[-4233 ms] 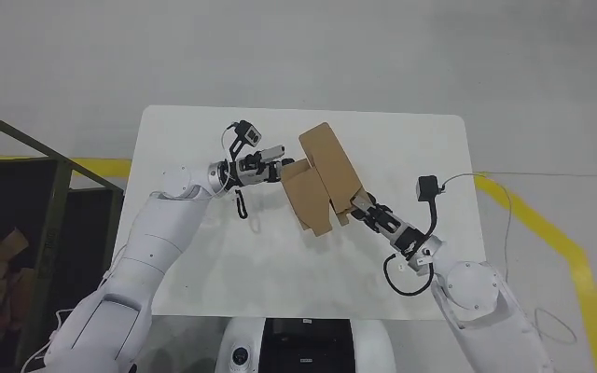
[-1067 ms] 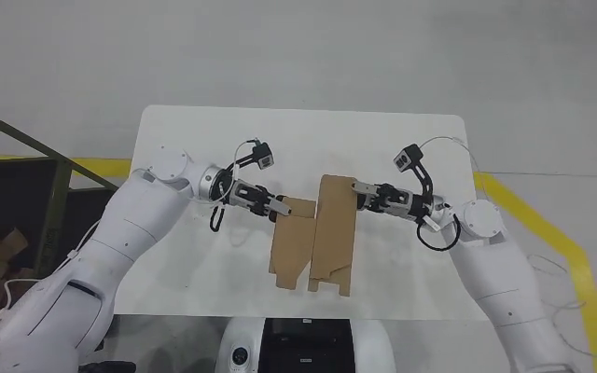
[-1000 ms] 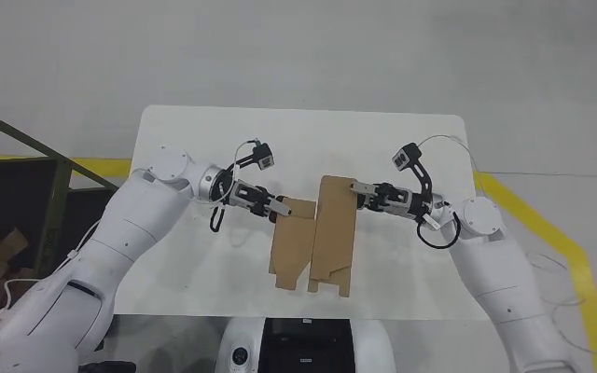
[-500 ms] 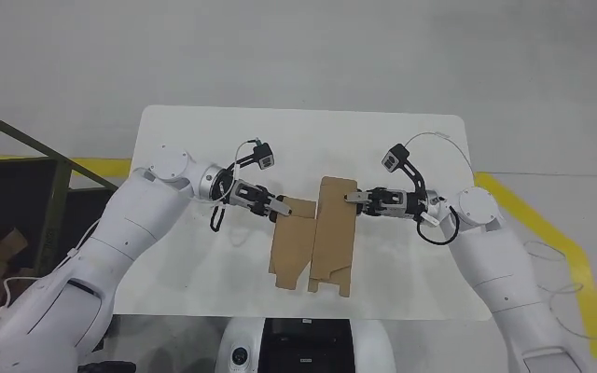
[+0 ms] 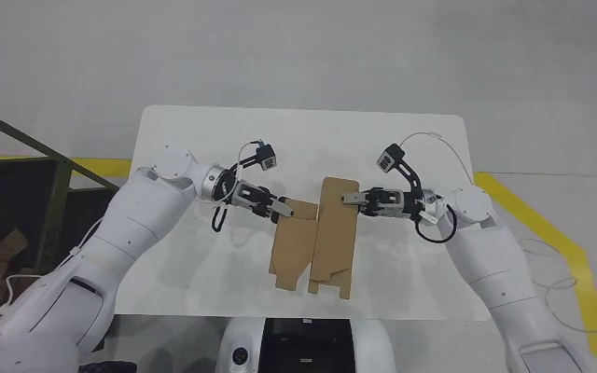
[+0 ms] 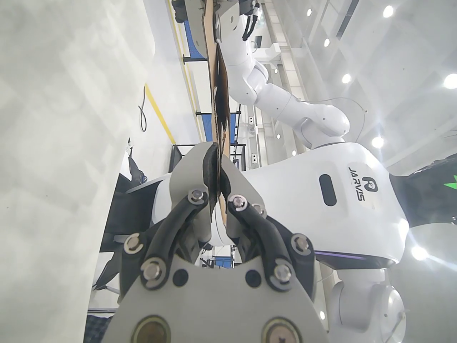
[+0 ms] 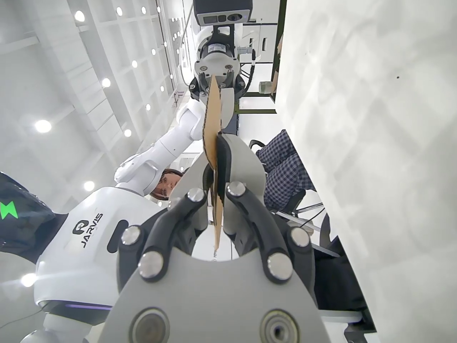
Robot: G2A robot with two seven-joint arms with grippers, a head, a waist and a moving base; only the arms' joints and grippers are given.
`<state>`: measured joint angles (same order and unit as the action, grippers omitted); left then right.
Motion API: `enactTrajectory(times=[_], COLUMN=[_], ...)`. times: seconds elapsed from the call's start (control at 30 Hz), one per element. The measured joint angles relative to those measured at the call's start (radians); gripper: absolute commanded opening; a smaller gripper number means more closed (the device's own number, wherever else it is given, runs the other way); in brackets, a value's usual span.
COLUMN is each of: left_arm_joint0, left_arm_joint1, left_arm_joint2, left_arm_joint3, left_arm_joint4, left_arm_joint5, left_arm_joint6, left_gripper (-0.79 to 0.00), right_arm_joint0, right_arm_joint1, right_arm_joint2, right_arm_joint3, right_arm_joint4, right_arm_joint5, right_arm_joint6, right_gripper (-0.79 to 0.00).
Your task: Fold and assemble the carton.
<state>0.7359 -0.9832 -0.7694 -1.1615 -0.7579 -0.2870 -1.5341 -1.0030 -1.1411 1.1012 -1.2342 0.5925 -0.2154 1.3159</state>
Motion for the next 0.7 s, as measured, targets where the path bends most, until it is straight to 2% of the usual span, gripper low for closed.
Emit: enactTrajectory(times=[0.1,0.13,0.17,0.2,0.47,0.7], left_arm_joint0=[-0.002,-0.003,-0.003,-0.004,-0.008,0.012], left_arm_joint1=[-0.001,-0.002,-0.002,-0.003,-0.003,0.015], left_arm_joint2=[0.003,0.003,0.002,-0.001,-0.05,-0.109], left_arm_joint3=[0.0,0.001,0.004,0.01,0.072,0.125], left_arm_joint4=[0.0,-0.002,-0.005,-0.01,-0.037,0.037], left_arm_joint5=[-0.003,-0.004,-0.005,-0.011,-0.079,-0.217], left_arm_joint6=[0.003,0.004,0.005,0.01,0.079,0.217], left_gripper=[-0.785,-0.523,-0.018,0.0,0.0,0.0], right_arm_joint0=[0.003,0.004,0.005,0.006,-0.018,-0.121], right_arm_joint1=[-0.001,-0.002,-0.002,-0.001,0.013,0.034], right_arm_joint2=[-0.003,-0.002,0.0,0.004,0.067,0.154], right_arm_joint3=[0.003,0.003,0.004,0.006,-0.003,-0.161], right_arm_joint4=[0.005,0.007,0.009,0.013,-0.023,-0.097], right_arm_joint5=[-0.004,-0.006,-0.008,-0.01,0.013,0.113], right_arm_joint6=[-0.004,-0.006,-0.009,-0.015,-0.136,-0.361], right_gripper=[-0.785,-0.785,-0.785,-0.785,-0.785,-0.785])
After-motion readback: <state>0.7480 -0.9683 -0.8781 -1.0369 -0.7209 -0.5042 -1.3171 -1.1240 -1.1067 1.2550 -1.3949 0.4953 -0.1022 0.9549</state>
